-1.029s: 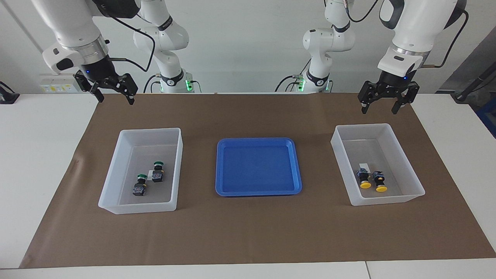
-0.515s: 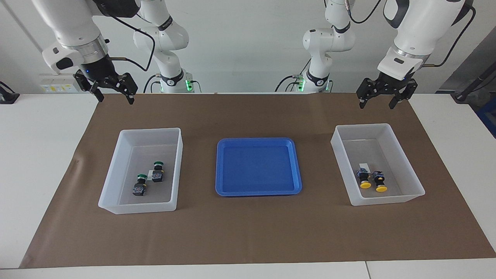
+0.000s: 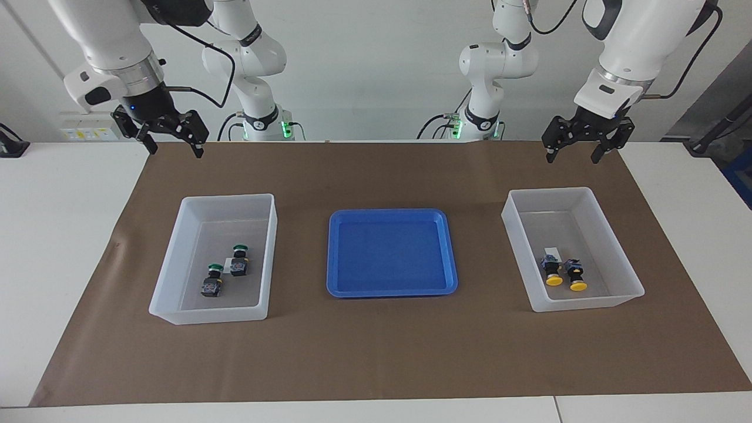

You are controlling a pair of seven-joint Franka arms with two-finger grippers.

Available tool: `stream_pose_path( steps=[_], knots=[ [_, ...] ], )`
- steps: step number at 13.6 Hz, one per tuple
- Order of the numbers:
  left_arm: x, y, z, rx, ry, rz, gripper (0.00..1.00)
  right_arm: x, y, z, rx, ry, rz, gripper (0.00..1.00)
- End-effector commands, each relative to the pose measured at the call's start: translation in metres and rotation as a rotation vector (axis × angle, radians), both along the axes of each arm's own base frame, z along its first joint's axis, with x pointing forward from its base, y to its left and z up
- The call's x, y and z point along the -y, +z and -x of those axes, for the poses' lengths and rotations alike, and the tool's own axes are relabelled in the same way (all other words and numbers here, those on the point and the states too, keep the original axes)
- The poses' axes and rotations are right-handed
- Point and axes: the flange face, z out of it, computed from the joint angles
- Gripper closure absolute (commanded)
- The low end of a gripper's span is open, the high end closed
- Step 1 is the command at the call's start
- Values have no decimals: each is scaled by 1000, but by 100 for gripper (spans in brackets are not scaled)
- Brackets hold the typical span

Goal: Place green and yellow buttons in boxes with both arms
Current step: 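Lower the yellow button into the left box and open the left gripper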

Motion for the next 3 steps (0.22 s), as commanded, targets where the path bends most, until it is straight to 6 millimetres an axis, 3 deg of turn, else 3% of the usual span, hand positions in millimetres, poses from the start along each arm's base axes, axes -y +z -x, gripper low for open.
stream_pose_path(
  steps=[1,3],
  knots=[
    [-3,-1,8,4,-4,7,0,1,2,8,-10,20,-13,0],
    [-3,-2,9,1,-4,6,0,1,2,8,-9,20,-13,0]
  ],
)
